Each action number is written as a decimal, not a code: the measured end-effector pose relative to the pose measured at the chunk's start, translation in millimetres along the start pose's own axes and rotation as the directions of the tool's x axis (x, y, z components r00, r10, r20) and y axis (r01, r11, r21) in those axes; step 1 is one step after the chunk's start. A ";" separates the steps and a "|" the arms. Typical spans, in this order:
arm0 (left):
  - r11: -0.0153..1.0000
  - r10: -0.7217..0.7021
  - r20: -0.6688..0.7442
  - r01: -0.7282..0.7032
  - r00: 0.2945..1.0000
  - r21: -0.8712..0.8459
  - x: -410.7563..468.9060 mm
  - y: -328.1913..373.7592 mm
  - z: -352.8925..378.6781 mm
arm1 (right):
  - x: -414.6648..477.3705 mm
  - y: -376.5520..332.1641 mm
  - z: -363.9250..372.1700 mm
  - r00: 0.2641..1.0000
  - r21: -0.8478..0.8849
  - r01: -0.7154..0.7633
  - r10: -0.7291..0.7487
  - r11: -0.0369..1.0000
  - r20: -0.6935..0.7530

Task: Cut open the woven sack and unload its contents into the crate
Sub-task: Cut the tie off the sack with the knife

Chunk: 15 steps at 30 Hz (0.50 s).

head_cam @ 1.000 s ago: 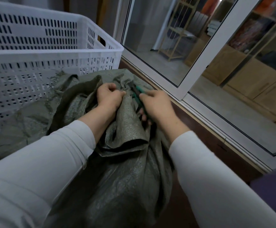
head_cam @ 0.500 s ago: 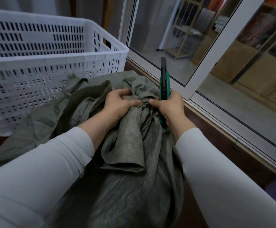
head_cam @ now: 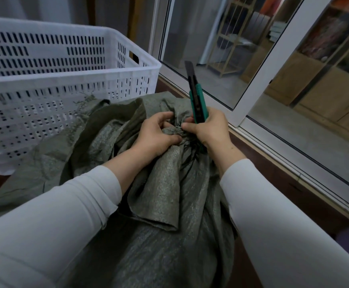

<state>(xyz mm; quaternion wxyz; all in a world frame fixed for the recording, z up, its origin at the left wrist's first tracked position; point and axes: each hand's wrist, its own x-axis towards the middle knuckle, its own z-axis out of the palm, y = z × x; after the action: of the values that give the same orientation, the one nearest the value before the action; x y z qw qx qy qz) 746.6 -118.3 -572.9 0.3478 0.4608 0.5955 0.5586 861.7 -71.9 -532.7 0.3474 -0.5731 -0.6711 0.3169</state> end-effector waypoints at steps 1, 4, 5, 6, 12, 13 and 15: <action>1.000 0.011 -0.002 -0.011 1.000 0.016 -0.3 -0.4 -0.1 | -0.5 -0.5 1.7 1.000 -0.010 0.014 -0.014 1.000 0.000; 0.997 0.040 0.000 -0.040 0.999 0.062 -1.6 -1.2 -0.4 | -2.8 -2.6 4.6 0.999 -0.047 0.046 -0.047 0.998 -0.017; 0.997 0.042 0.006 -0.042 0.999 0.062 -1.9 -1.1 -0.7 | -3.4 -3.3 5.1 0.998 -0.061 0.053 -0.055 0.997 -0.021; 0.997 0.042 0.014 -0.043 0.999 0.059 -2.3 -0.7 -0.8 | -3.6 -3.8 6.0 0.998 -0.075 0.060 -0.062 0.995 -0.021; 0.992 0.049 0.052 -0.055 0.997 0.111 -2.9 -0.9 -0.7 | 1.1 -0.2 8.0 1.000 -0.093 0.001 -0.003 0.996 -0.026; 0.986 0.053 0.066 -0.063 0.996 0.152 -2.8 1.1 -0.9 | 2.0 1.1 7.5 0.999 -0.046 -0.030 0.029 0.998 -0.033; 0.952 0.080 0.125 -0.113 0.989 0.284 -3.0 7.7 -1.2 | 5.7 4.6 5.7 0.995 0.070 -0.087 0.090 0.994 -0.052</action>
<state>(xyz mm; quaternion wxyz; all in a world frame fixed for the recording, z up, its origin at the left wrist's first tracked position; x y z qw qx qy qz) 747.8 -121.9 -565.4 0.2813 0.5662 0.6273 0.4547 858.9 -65.7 -539.0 0.3706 -0.5988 -0.6241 0.3385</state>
